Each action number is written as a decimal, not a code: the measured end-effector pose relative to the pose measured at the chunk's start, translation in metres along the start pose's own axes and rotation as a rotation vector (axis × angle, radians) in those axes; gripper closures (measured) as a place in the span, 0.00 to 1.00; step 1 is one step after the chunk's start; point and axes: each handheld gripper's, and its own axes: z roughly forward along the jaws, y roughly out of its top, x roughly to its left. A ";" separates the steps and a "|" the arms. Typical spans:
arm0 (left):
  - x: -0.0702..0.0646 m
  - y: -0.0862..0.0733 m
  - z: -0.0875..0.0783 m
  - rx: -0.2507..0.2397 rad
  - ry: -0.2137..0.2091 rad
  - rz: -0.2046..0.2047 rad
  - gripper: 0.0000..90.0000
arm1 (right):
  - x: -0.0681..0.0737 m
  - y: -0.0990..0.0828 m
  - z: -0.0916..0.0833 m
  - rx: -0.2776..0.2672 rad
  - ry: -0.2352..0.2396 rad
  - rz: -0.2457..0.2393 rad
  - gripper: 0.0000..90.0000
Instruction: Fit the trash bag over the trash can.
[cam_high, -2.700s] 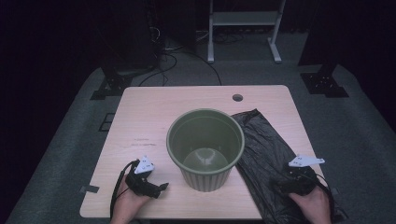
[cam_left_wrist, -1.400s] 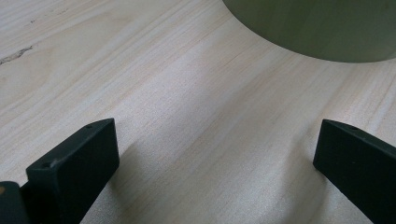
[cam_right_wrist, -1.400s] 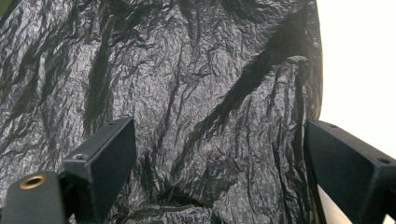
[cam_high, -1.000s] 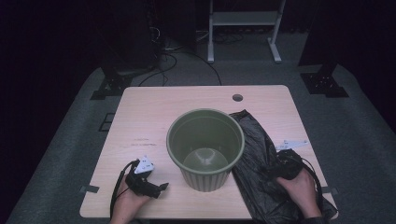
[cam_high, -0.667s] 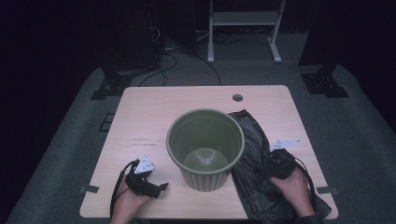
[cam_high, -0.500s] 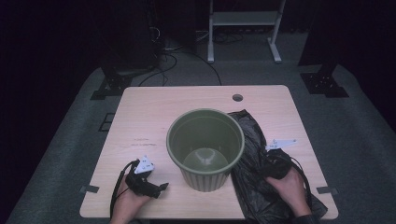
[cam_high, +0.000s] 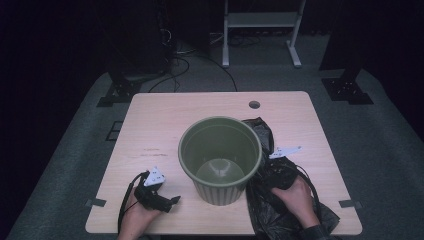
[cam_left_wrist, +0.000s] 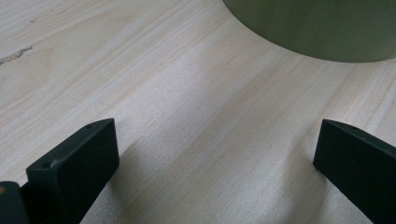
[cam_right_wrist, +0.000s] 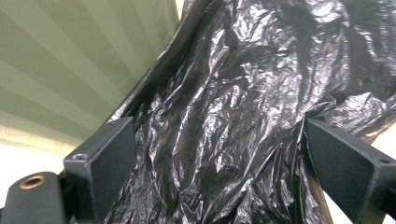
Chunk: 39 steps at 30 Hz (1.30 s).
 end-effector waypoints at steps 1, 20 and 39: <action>0.000 0.000 0.000 0.000 0.000 0.000 0.00 | 0.001 0.000 0.002 0.003 0.001 -0.001 0.11; 0.000 0.000 0.000 0.000 0.000 0.000 0.00 | 0.018 0.002 0.015 0.030 -0.068 -0.078 0.15; 0.000 0.000 0.000 0.000 0.000 0.000 0.00 | 0.021 -0.003 0.005 0.013 -0.102 -0.122 0.92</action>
